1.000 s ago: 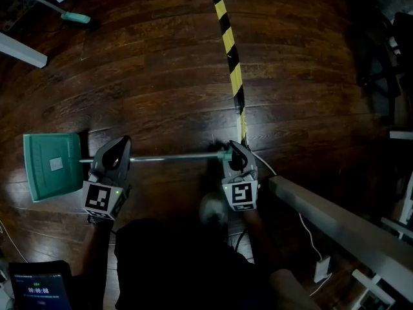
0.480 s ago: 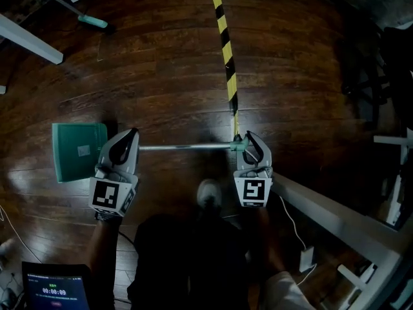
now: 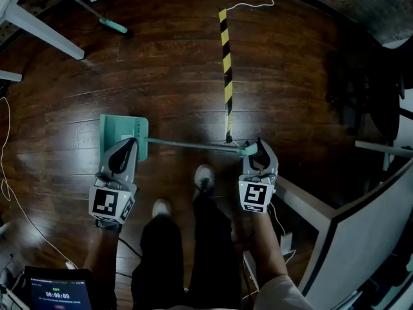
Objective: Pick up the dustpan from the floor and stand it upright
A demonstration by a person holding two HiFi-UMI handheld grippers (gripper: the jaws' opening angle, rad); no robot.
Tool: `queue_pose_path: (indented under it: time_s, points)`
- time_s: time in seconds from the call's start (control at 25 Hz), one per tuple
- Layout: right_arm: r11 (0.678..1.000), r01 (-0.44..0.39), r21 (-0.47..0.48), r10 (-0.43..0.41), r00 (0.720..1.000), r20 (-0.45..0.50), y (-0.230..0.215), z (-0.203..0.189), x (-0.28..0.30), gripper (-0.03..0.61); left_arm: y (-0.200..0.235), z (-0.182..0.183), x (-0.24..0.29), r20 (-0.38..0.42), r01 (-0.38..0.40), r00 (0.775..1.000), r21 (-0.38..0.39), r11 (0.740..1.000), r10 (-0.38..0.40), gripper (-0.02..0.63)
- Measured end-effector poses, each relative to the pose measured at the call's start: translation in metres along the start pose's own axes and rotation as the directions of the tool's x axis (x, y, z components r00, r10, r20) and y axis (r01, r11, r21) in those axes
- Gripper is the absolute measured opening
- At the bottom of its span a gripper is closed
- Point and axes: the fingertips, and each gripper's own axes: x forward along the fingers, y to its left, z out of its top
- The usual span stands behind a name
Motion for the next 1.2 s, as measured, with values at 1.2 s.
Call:
queue_pose_path:
  time_s: [1.2]
  points:
    - [0.920, 0.105, -0.378, -0.086, 0.994, 0.069, 0.003, 0.194, -0.028, 0.155, 0.015, 0.103, -0.135, -0.075, -0.074, 0.995, -0.055, 0.996, 0.070, 0.000]
